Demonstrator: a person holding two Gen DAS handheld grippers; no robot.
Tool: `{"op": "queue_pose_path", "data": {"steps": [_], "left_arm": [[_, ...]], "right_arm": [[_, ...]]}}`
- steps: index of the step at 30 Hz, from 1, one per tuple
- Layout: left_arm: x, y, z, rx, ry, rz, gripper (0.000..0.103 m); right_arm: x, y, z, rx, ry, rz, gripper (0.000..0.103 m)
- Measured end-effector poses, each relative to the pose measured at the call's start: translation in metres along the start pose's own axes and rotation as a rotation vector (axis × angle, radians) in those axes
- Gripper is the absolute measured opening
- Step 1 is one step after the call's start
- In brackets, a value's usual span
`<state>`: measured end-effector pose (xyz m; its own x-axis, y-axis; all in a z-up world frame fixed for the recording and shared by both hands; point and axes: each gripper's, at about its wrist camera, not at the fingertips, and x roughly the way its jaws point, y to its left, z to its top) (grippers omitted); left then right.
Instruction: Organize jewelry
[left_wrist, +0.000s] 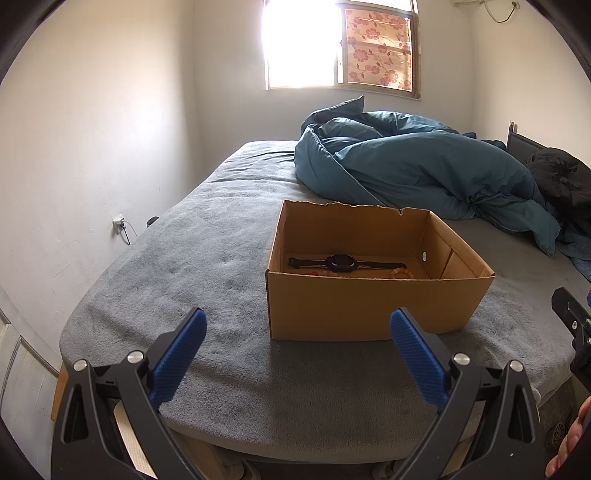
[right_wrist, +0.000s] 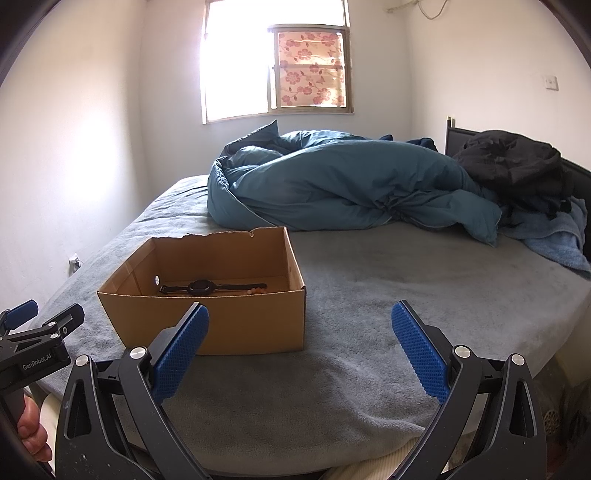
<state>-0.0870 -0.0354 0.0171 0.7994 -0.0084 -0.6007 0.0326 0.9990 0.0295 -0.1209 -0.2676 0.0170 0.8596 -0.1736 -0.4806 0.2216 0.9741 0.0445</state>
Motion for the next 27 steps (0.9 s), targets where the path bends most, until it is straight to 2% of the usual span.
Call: {"op": "queue_pose_path", "data": {"steps": [27], "left_arm": [[0.0003,0.0001,0.0001,-0.001,0.003,0.0,0.097]], "right_arm": [[0.0005,0.0017,0.0005,0.004,0.003,0.002,0.095]]}}
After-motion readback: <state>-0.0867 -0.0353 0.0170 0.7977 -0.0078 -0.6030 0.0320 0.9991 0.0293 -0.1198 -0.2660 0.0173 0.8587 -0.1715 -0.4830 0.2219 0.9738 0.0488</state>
